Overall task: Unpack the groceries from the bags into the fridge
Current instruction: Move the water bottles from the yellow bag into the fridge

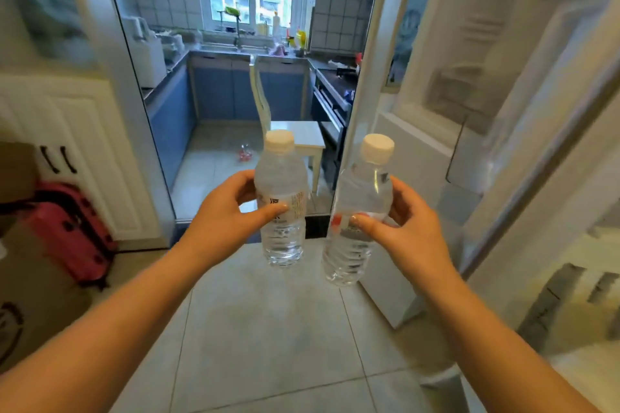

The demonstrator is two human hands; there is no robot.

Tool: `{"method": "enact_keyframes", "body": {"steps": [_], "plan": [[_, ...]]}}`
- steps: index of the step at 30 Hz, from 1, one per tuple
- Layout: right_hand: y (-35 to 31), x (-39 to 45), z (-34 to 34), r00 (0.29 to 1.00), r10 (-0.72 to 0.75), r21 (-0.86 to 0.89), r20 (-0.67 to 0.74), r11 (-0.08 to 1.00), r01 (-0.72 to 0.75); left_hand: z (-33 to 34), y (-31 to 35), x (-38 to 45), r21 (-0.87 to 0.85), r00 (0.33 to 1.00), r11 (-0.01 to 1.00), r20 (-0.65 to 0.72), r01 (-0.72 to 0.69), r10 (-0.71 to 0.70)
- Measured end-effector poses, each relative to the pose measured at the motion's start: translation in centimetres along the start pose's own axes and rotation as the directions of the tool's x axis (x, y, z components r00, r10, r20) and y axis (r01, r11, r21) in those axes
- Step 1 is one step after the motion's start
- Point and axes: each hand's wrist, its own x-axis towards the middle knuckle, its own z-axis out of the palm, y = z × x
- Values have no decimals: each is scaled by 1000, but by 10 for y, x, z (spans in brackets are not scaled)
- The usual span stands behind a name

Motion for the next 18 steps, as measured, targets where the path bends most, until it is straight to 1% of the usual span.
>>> {"method": "enact_keyframes", "body": {"steps": [4,7,11,18], "plan": [[10,80,30,996,-5,-3,-91,1000,5,-24,-23,85,5,999,999,38,-37,37],[20,140,35,986,-8,-7,-169,1000,7,-21,-40,147,-31,994,998,86,-61,64],[39,225,28,962,-21,-10,-272,1000,19,1,-57,239,-45,987,996,139,-76,81],[67,379,-17,940,-88,-32,-329,996,82,65,-64,417,-54,970,991,206,-123,131]]}}
